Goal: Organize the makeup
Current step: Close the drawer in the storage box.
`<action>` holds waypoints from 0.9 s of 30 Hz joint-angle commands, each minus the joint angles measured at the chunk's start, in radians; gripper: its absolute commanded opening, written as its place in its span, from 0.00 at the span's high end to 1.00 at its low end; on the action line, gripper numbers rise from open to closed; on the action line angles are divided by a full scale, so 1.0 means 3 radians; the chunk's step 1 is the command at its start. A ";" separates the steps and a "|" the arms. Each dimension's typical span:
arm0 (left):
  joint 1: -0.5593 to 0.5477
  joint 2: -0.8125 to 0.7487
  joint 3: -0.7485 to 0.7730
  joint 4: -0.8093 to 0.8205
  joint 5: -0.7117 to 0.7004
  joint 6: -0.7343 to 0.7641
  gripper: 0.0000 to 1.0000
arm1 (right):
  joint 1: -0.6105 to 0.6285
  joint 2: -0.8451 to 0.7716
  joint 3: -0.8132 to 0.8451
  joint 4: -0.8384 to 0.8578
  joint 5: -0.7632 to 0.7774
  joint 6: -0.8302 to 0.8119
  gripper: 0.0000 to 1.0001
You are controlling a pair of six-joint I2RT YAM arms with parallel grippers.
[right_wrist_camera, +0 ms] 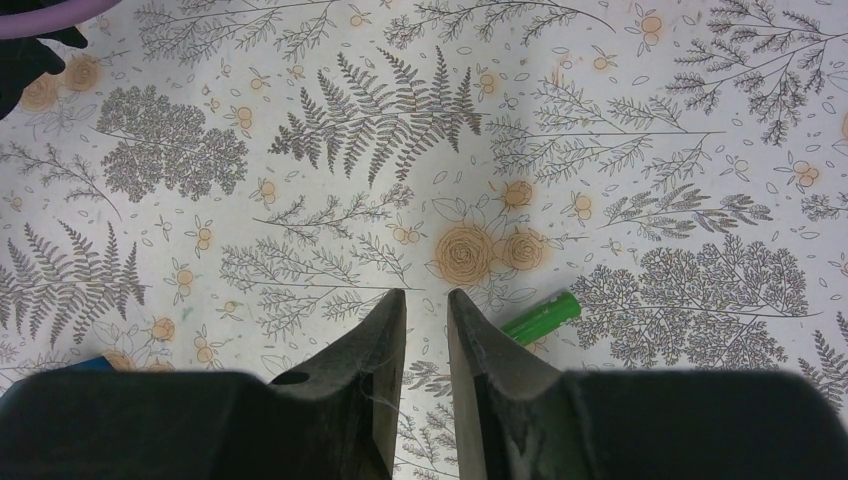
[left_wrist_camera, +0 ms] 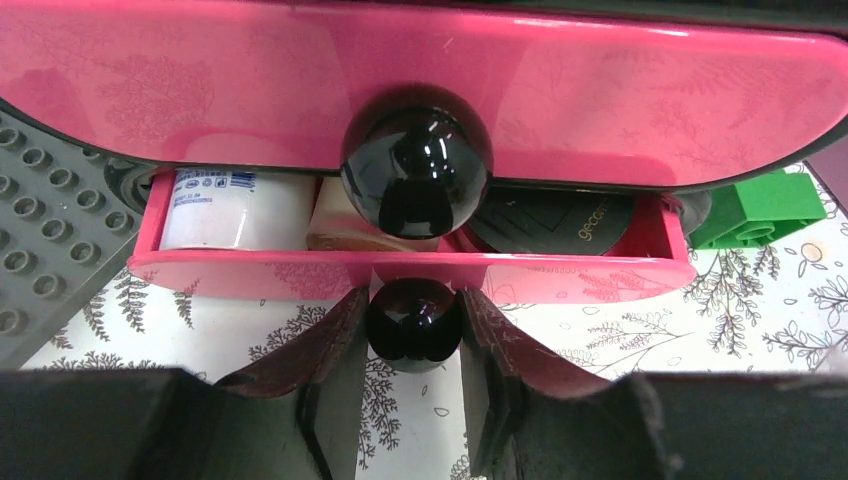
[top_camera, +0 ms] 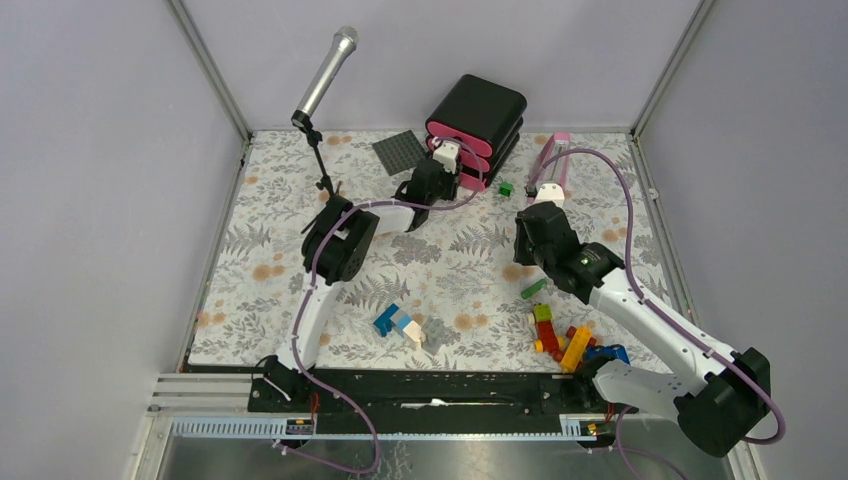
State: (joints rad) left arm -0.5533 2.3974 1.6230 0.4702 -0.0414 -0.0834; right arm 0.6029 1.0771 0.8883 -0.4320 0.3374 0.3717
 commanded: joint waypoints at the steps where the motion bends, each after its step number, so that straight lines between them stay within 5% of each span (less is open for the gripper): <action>1: 0.0104 -0.0028 0.0323 0.1428 -0.0343 0.0005 1.00 | -0.0006 0.0032 0.0001 0.0082 -0.0020 0.0010 0.71; 16: 0.0126 0.0299 0.0485 0.2096 -0.0361 -0.0066 1.00 | -0.0006 0.0031 -0.0018 0.0018 0.0015 0.0011 0.71; 27: 0.0154 0.0570 0.0934 0.2056 -0.0315 -0.0013 0.96 | -0.0007 0.0027 -0.0040 -0.0025 0.0035 -0.0002 0.71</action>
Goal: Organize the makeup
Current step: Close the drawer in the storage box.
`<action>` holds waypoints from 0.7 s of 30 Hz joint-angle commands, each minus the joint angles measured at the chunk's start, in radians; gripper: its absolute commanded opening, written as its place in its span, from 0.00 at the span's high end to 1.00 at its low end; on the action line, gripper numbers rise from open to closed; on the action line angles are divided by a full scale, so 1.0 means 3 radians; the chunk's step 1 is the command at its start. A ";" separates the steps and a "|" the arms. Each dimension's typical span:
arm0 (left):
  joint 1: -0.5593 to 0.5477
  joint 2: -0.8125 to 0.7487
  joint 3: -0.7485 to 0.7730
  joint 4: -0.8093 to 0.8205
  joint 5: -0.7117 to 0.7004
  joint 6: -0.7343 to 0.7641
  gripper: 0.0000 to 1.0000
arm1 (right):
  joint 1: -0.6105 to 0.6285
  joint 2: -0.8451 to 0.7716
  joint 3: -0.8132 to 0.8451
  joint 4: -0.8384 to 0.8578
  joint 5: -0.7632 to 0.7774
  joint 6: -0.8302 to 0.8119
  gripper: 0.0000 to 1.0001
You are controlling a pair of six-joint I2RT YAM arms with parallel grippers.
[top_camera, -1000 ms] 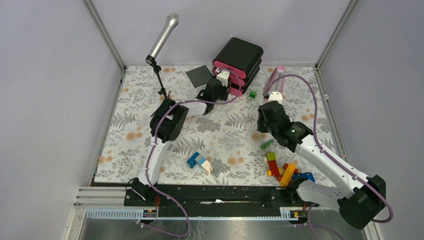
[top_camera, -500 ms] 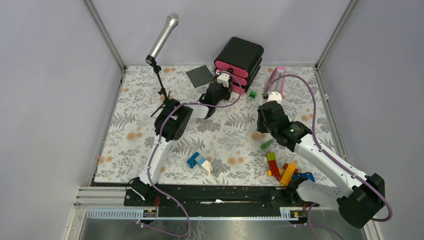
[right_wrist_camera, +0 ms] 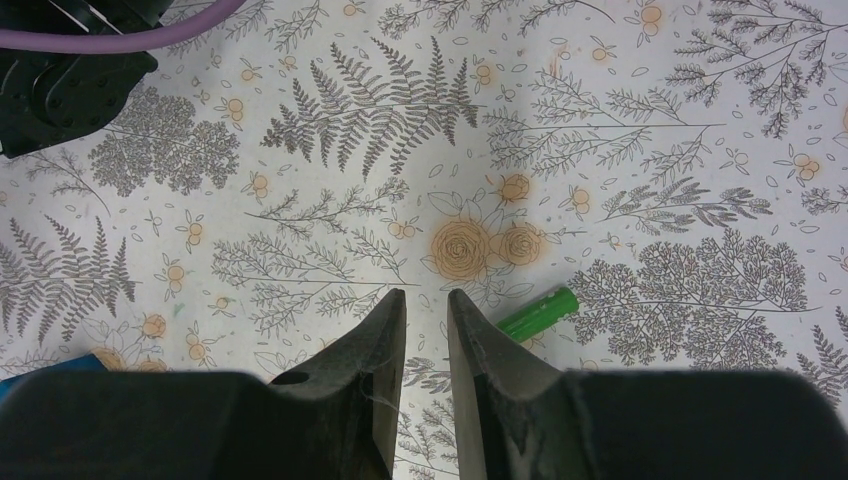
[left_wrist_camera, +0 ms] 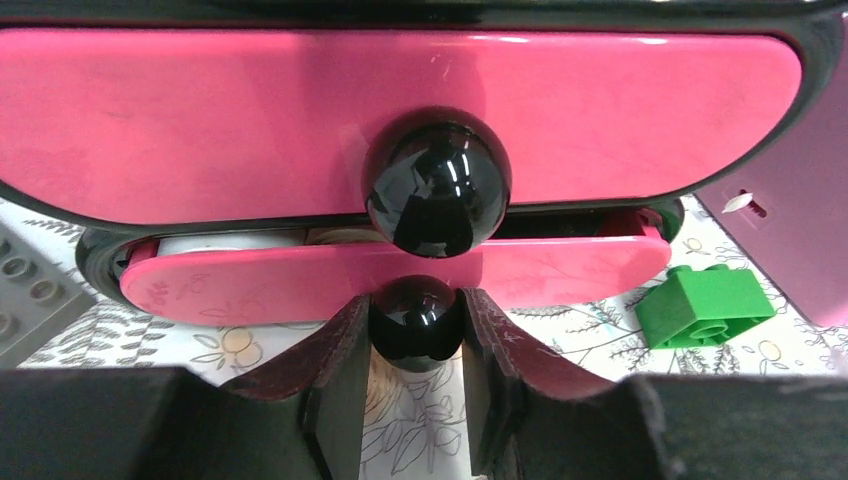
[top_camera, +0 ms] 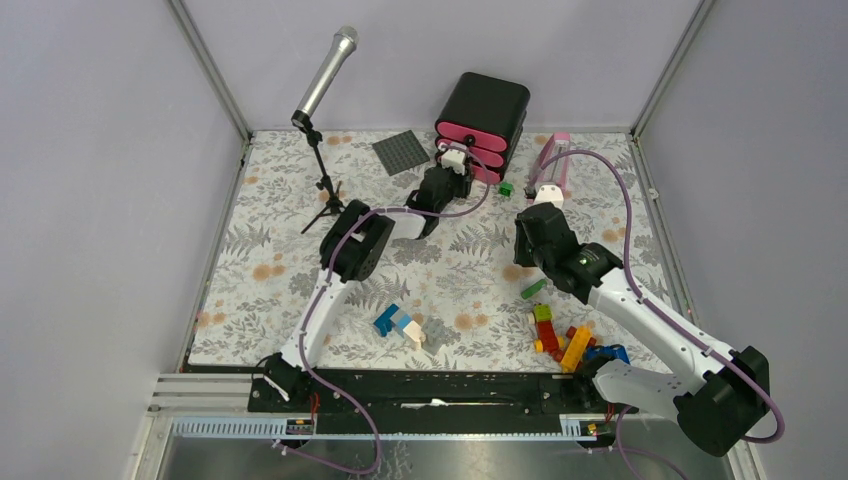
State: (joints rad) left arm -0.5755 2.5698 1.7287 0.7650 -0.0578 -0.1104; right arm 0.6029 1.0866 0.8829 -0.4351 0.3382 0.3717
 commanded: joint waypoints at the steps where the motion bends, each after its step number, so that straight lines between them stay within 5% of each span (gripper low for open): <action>1: 0.0230 0.0016 0.0609 0.1066 -0.0262 0.0077 0.96 | -0.0007 -0.0007 -0.0025 -0.0012 0.0033 -0.0002 0.71; 13: 0.0287 0.0268 0.1152 0.0749 -0.0532 0.0128 1.00 | -0.0011 -0.0006 -0.0029 -0.0051 0.0052 -0.0011 0.71; 21: 0.0288 0.0108 0.0873 0.0850 -0.1135 0.0202 1.00 | -0.0013 0.0016 -0.0031 -0.0052 0.0039 0.0000 0.71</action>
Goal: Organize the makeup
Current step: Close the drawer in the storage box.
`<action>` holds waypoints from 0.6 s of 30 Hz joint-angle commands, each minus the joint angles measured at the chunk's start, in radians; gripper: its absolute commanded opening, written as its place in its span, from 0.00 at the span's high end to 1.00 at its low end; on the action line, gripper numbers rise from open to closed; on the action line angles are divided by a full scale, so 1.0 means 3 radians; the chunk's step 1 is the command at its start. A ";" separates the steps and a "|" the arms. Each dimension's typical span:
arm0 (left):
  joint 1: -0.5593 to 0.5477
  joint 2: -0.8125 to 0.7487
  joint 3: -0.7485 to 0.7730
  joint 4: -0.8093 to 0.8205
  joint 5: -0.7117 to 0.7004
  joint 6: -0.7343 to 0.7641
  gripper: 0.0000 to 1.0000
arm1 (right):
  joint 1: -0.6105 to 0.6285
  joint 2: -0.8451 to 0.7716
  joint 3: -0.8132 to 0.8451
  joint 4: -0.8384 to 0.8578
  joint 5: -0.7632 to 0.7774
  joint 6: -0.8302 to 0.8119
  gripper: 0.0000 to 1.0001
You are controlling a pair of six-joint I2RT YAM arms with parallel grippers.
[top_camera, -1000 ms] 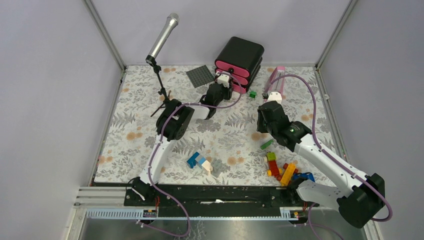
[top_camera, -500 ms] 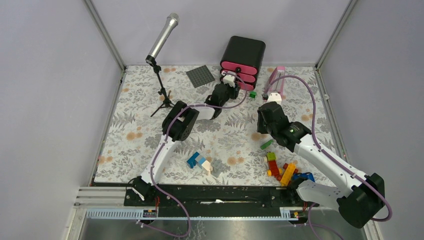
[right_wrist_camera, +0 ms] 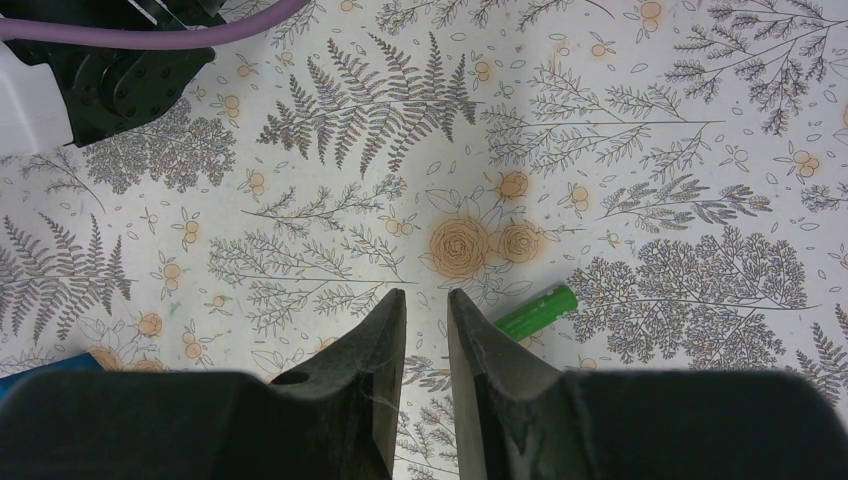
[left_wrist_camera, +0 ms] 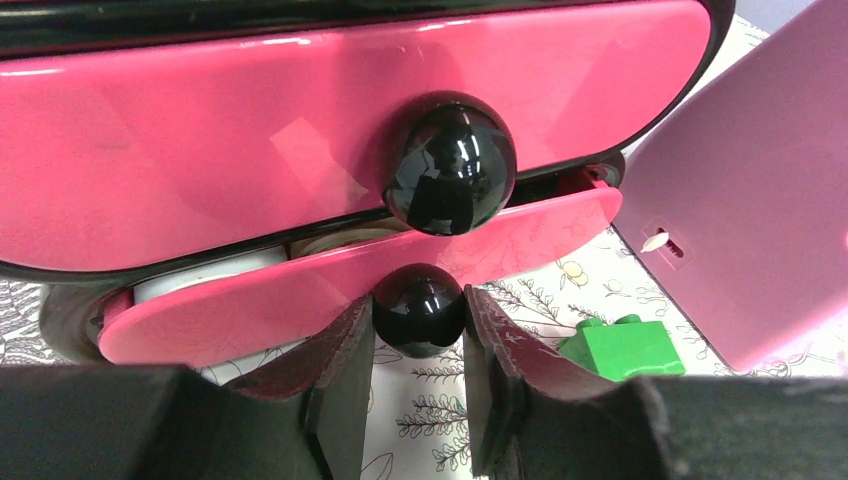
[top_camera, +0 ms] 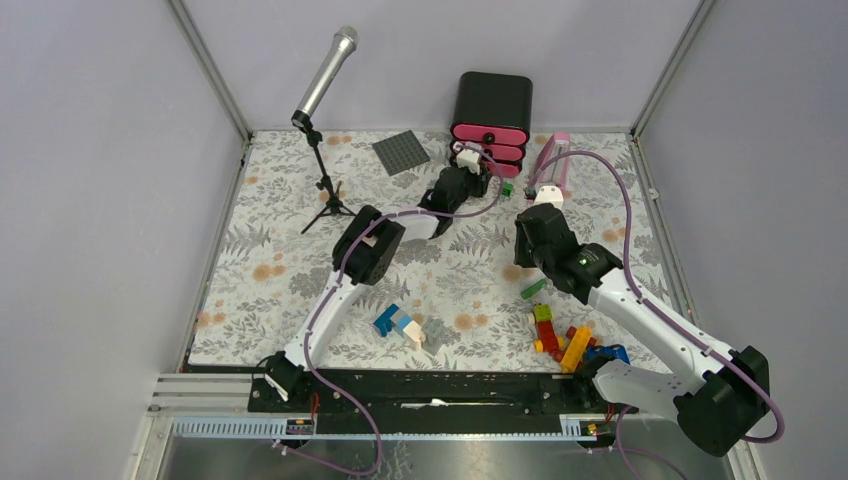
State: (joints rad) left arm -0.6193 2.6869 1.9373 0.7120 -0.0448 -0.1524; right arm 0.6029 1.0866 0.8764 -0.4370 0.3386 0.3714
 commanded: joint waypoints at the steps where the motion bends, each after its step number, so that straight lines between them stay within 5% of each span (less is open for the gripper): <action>1: 0.0436 -0.0317 0.0115 0.1071 -0.1246 0.0368 1.00 | -0.0008 0.0023 -0.0010 -0.0044 0.0037 0.0001 0.71; 9: 0.0490 -0.0590 -0.0290 0.1245 -0.1590 0.0618 1.00 | -0.0006 0.0026 -0.0027 -0.0012 -0.0012 0.0022 0.71; 18: 0.0630 -0.0766 -0.0562 0.1356 -0.1314 0.0533 1.00 | -0.0005 0.0036 -0.0047 0.0009 -0.0039 0.0045 0.71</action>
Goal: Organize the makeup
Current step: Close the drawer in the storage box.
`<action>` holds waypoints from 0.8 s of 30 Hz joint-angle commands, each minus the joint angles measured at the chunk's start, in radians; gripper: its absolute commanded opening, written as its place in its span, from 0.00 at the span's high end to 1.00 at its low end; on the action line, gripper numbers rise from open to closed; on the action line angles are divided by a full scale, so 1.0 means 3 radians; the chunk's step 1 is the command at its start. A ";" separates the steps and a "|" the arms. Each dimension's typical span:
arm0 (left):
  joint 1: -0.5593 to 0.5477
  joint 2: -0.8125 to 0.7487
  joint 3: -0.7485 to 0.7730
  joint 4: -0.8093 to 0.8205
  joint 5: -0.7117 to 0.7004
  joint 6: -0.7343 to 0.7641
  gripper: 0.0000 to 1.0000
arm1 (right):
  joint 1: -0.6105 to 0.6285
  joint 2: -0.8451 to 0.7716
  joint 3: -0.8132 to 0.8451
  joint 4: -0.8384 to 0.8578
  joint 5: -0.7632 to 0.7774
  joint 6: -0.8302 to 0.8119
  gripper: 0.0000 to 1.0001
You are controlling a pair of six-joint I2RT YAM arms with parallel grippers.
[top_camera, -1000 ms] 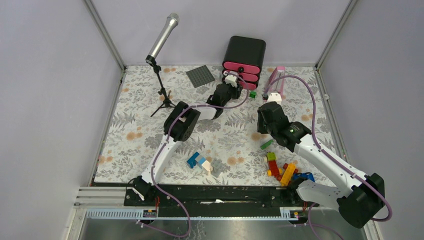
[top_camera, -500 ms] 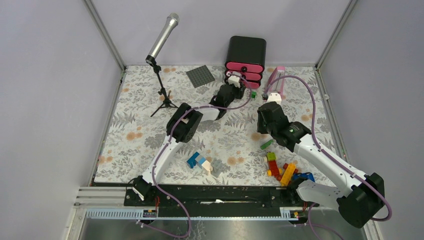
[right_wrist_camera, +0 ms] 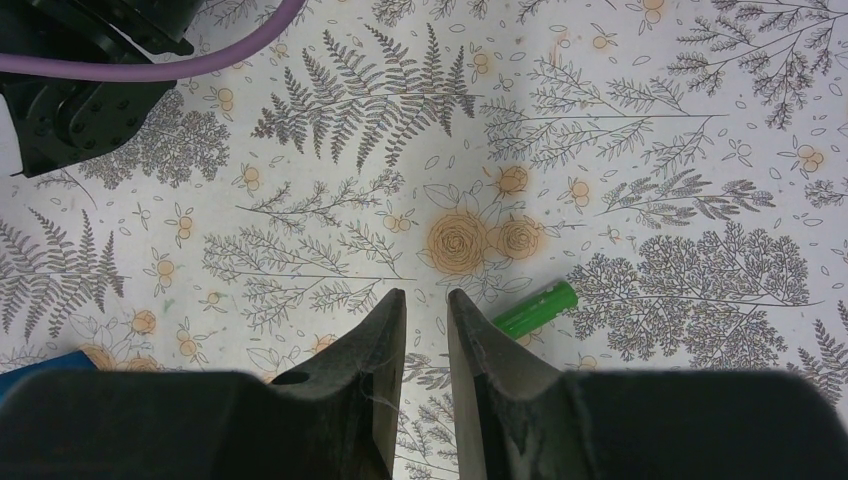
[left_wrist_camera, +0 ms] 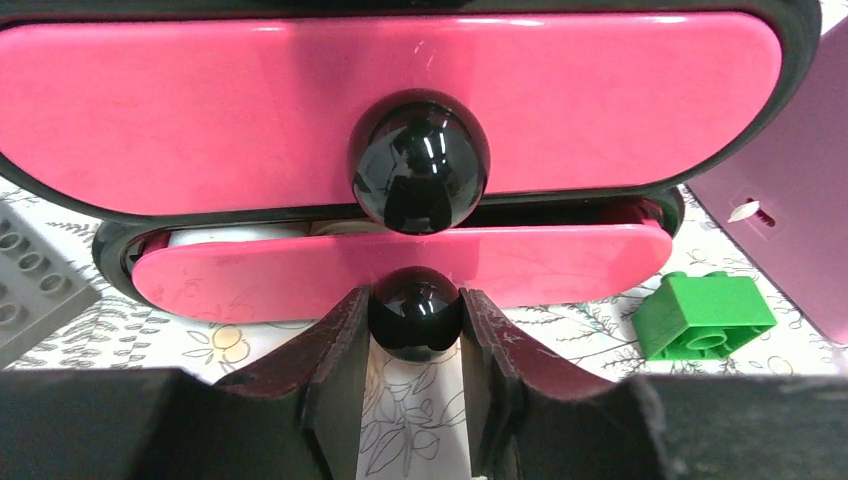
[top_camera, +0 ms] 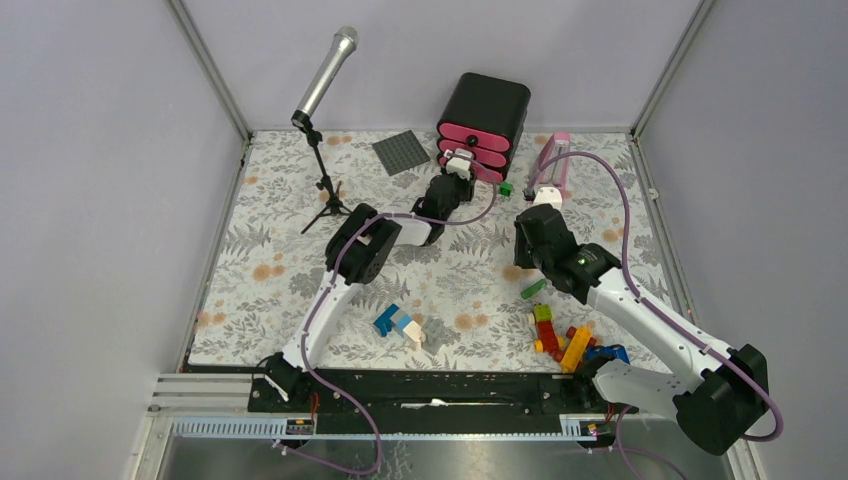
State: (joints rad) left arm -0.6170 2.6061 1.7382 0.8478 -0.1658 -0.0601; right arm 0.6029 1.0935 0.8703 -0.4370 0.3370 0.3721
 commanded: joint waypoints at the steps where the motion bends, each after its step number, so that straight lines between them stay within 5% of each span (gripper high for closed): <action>1: 0.0633 -0.0508 0.0086 0.0917 -0.0864 0.0213 1.00 | -0.0007 0.0017 -0.0026 0.0006 -0.0031 0.0047 0.71; 19: 0.0717 -0.0829 -0.0326 0.1061 -0.0872 0.0294 1.00 | -0.0006 0.0028 -0.0041 0.0042 -0.0054 0.0058 0.71; 24: 0.0713 -0.0839 -0.0413 0.1133 -0.0518 0.0029 0.69 | -0.0008 0.0076 0.0019 0.0039 -0.0045 0.0058 0.70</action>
State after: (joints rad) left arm -0.5503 2.4916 1.5665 0.8494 -0.1528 -0.0330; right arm 0.6029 1.1027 0.8623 -0.4362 0.3271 0.3763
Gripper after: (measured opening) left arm 0.354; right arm 0.296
